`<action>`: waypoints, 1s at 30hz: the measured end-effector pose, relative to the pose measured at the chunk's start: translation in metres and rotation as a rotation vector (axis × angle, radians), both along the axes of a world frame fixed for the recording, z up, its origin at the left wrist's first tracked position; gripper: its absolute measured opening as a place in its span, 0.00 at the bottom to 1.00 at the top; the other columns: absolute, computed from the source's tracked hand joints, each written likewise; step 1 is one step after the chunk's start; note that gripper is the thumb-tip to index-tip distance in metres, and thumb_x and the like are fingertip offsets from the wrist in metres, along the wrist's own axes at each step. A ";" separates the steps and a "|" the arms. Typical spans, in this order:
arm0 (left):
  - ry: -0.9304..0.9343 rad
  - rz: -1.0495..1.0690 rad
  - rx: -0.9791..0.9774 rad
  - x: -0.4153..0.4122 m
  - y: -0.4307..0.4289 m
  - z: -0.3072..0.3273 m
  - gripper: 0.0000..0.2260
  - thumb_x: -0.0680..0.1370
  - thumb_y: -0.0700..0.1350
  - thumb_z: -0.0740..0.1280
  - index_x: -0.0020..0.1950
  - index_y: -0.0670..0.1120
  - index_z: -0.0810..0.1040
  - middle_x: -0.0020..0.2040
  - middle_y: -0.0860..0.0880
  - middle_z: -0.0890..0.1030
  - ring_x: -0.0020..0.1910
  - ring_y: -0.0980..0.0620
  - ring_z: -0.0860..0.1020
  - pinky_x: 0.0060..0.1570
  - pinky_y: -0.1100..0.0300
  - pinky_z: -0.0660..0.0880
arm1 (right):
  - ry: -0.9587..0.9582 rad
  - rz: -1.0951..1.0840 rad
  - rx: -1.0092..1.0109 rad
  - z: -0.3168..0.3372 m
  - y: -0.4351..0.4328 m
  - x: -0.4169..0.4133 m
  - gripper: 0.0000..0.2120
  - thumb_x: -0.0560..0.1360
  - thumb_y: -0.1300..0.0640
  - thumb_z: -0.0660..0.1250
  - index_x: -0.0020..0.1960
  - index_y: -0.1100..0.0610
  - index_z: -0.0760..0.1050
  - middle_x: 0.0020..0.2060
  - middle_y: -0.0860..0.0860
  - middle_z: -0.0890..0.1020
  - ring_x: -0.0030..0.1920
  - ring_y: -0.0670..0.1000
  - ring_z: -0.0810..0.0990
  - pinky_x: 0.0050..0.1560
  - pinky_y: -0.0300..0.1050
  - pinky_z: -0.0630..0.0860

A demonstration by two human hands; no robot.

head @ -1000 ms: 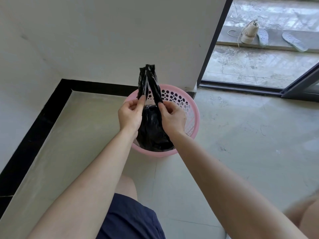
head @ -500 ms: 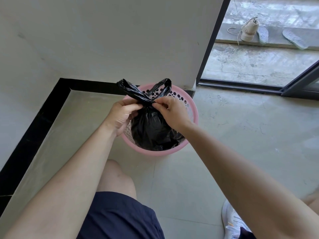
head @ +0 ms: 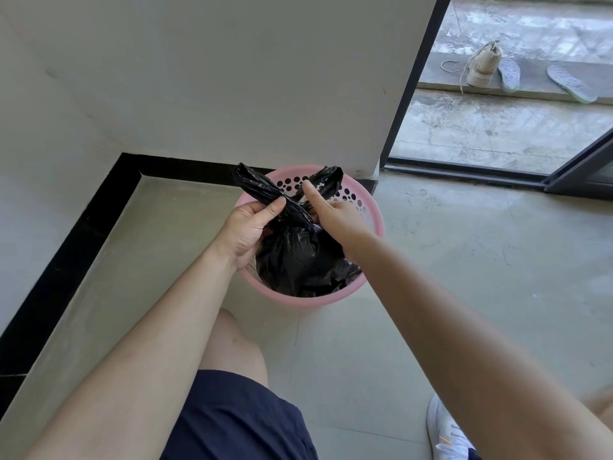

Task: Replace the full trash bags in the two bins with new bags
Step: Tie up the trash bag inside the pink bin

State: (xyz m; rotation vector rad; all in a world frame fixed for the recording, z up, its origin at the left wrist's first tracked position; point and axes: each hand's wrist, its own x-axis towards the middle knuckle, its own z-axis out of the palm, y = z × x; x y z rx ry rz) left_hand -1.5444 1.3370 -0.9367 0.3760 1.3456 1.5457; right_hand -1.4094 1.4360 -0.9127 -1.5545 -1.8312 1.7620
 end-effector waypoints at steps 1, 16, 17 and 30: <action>-0.013 -0.030 -0.004 0.001 0.000 0.001 0.09 0.80 0.42 0.66 0.54 0.38 0.81 0.50 0.44 0.86 0.49 0.50 0.84 0.47 0.61 0.79 | 0.034 -0.035 -0.054 0.001 -0.002 -0.001 0.31 0.72 0.29 0.65 0.48 0.59 0.83 0.42 0.50 0.84 0.39 0.47 0.80 0.39 0.37 0.71; -0.036 -0.278 -0.101 -0.001 -0.004 -0.004 0.19 0.83 0.60 0.53 0.67 0.54 0.76 0.53 0.41 0.80 0.45 0.46 0.74 0.40 0.56 0.64 | 0.437 -0.335 -0.074 -0.011 -0.018 -0.009 0.07 0.77 0.51 0.72 0.43 0.53 0.84 0.44 0.55 0.87 0.45 0.52 0.86 0.55 0.52 0.81; -0.043 -0.306 -0.104 -0.002 -0.005 -0.004 0.20 0.83 0.60 0.53 0.67 0.55 0.75 0.52 0.41 0.80 0.45 0.46 0.74 0.39 0.56 0.63 | 0.432 -0.336 -0.071 -0.013 -0.018 -0.010 0.07 0.76 0.51 0.72 0.43 0.52 0.84 0.44 0.55 0.87 0.45 0.53 0.86 0.55 0.52 0.81; -0.071 -0.170 0.047 0.004 -0.007 0.000 0.12 0.75 0.39 0.72 0.59 0.41 0.80 0.55 0.41 0.83 0.55 0.46 0.82 0.57 0.54 0.76 | 0.452 -0.315 -0.125 -0.018 -0.022 -0.009 0.09 0.75 0.50 0.74 0.44 0.55 0.84 0.40 0.51 0.87 0.40 0.47 0.86 0.43 0.41 0.81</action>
